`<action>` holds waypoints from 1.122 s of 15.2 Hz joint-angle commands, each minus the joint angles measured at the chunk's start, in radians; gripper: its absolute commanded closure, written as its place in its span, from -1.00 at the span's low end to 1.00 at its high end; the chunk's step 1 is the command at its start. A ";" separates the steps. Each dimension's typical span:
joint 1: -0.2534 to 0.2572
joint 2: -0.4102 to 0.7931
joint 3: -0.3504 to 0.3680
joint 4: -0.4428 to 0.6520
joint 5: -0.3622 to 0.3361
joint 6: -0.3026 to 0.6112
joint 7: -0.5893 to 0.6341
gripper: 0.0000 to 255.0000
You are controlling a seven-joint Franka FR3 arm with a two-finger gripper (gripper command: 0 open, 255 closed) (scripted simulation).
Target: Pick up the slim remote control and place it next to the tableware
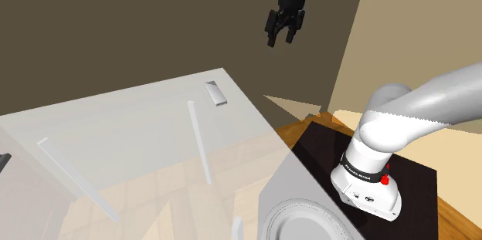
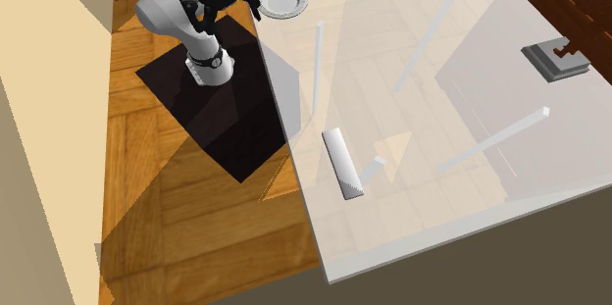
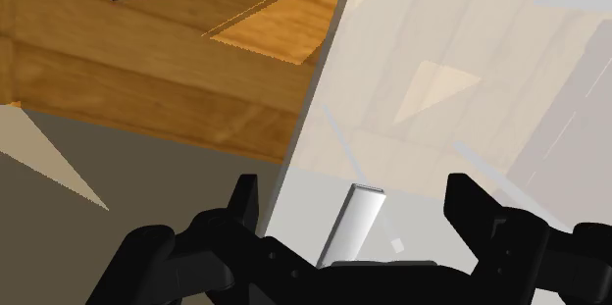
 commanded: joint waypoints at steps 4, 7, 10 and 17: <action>0.002 0.099 0.019 0.010 0.002 0.077 0.021 -1.00; 0.004 0.204 0.036 0.032 0.001 0.147 0.043 -1.00; 0.004 0.314 0.052 0.065 -0.003 0.210 0.066 -1.00; 0.004 0.582 0.082 0.189 -0.026 0.323 0.125 -1.00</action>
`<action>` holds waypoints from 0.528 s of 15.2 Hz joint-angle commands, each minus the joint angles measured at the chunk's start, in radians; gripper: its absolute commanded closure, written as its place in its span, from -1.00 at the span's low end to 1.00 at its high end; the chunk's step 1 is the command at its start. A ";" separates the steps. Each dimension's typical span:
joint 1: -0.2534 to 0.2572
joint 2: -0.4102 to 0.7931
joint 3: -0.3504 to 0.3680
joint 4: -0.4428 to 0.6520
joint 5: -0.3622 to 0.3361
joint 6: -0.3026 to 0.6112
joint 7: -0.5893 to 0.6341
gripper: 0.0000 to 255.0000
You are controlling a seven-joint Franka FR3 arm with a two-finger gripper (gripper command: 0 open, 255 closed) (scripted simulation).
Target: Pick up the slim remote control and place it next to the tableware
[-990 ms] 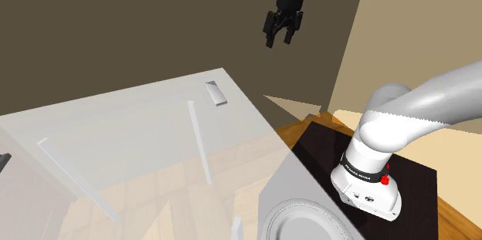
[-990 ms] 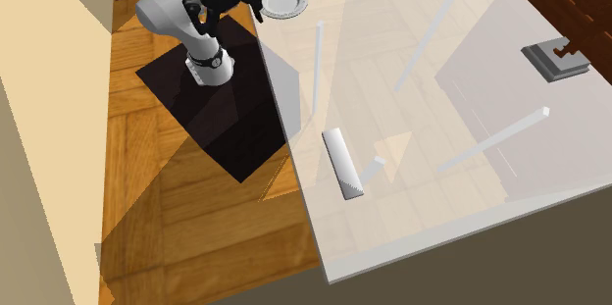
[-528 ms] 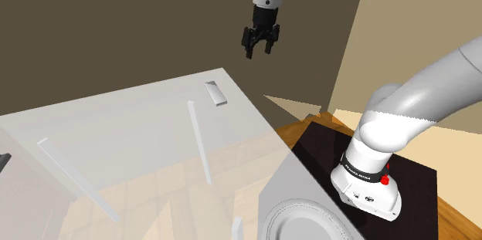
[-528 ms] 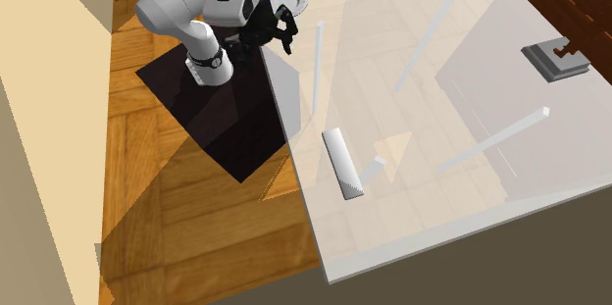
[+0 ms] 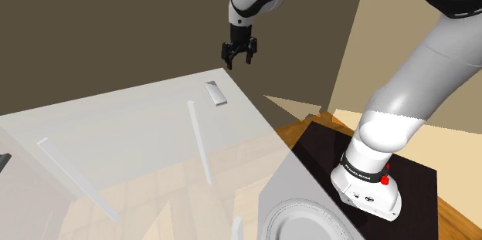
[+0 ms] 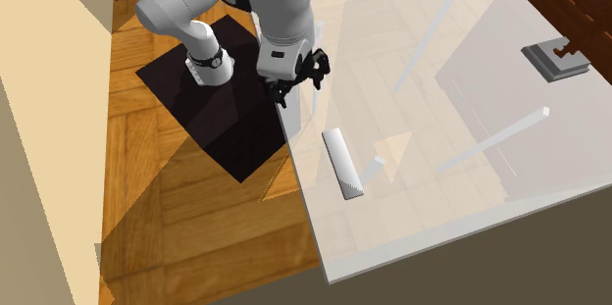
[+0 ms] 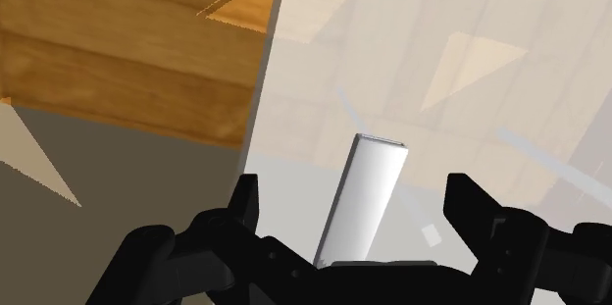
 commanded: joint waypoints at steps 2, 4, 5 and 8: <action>-0.001 0.122 0.007 0.065 -0.015 0.042 0.023 -1.00; 0.001 0.201 0.011 0.117 -0.026 0.060 0.041 -1.00; 0.002 0.240 0.013 0.145 -0.032 0.067 0.050 -1.00; 0.006 0.361 0.014 0.236 -0.049 0.080 0.076 -1.00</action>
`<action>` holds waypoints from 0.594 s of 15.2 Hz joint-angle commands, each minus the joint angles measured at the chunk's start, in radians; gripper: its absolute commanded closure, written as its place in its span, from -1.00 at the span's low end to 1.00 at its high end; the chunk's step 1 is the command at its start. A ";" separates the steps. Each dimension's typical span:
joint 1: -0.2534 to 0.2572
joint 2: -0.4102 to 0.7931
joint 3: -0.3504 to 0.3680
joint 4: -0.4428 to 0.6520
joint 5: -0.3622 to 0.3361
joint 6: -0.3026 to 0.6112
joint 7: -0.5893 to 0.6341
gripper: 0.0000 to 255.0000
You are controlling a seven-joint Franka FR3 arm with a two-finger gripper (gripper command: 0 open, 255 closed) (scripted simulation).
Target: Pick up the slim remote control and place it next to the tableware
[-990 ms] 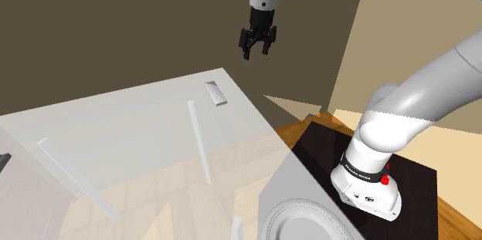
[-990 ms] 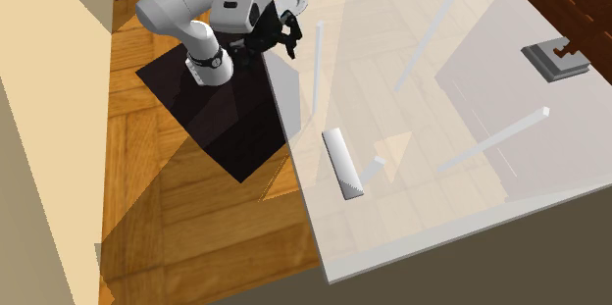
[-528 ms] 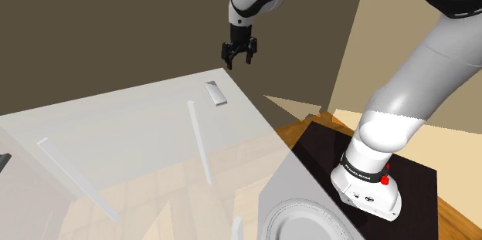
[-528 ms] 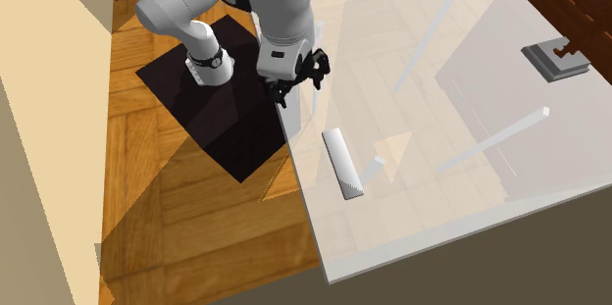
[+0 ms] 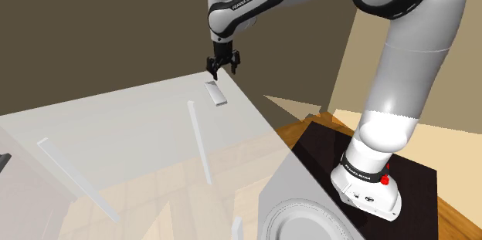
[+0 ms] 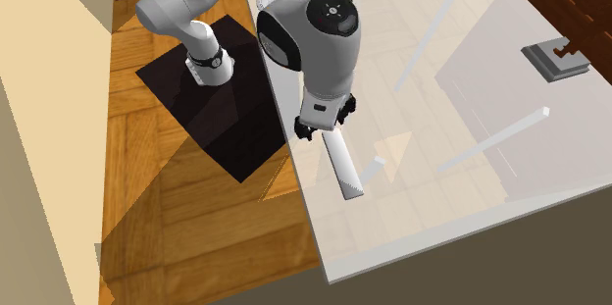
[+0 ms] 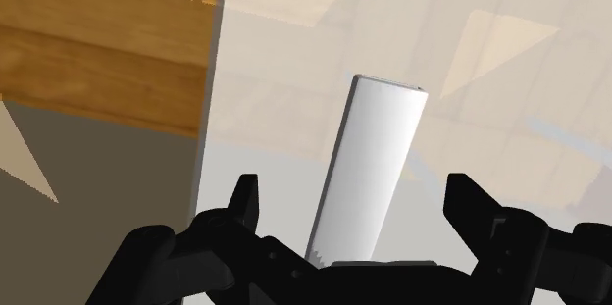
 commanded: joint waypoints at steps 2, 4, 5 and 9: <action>0.006 0.122 0.000 0.104 -0.018 0.003 0.025 -1.00; 0.010 0.205 -0.002 0.178 -0.028 0.001 0.040 -1.00; 0.013 0.247 -0.004 0.218 -0.033 -0.002 0.047 -1.00; 0.018 0.341 -0.008 0.300 -0.042 -0.002 0.061 -1.00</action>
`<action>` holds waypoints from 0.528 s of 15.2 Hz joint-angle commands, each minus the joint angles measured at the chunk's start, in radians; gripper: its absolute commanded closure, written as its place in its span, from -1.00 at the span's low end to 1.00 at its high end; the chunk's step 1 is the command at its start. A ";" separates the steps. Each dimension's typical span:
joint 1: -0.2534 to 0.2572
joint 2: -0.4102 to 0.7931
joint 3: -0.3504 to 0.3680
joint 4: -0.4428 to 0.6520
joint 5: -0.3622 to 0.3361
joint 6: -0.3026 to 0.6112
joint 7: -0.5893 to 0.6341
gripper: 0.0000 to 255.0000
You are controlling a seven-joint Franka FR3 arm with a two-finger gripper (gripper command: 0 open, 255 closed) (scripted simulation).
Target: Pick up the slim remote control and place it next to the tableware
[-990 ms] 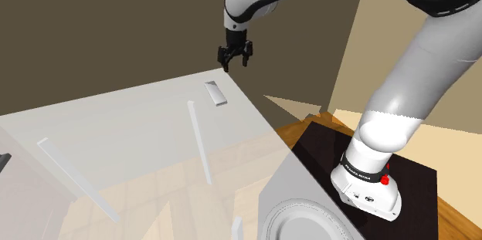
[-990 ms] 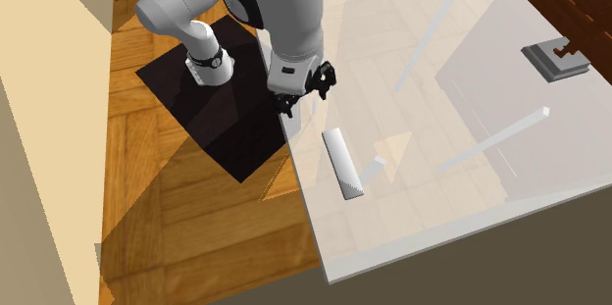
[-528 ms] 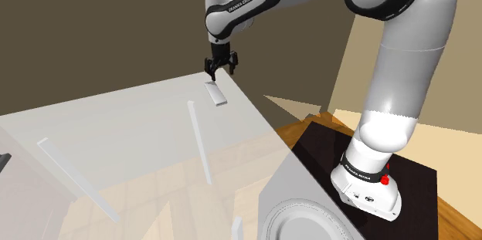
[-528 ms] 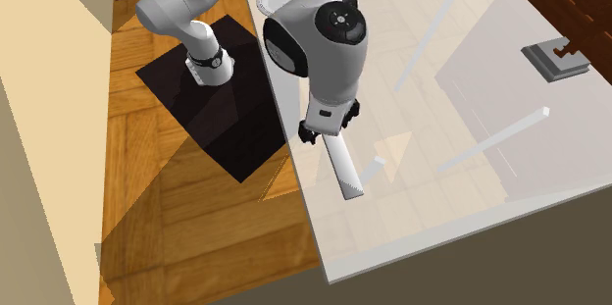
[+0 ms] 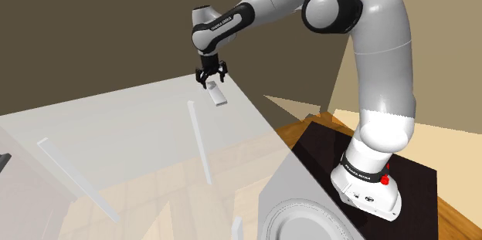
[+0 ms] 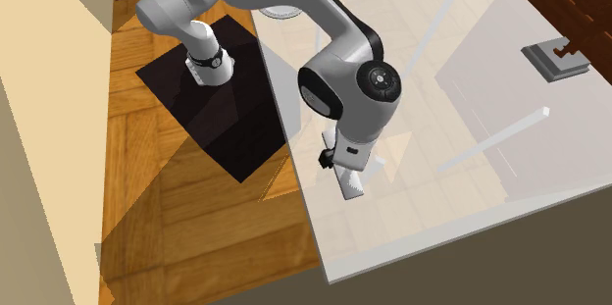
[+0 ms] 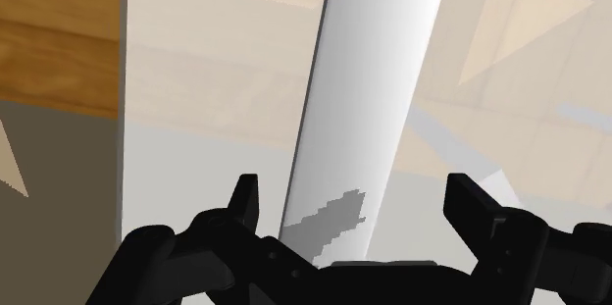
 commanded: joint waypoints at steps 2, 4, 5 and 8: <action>-0.001 0.028 -0.002 0.000 -0.002 0.027 0.000 -1.00; -0.001 0.039 -0.002 -0.011 -0.003 0.049 0.001 -1.00; -0.001 0.045 -0.002 -0.016 -0.003 0.060 0.001 -1.00; -0.001 0.054 -0.003 -0.024 -0.004 0.077 0.001 -1.00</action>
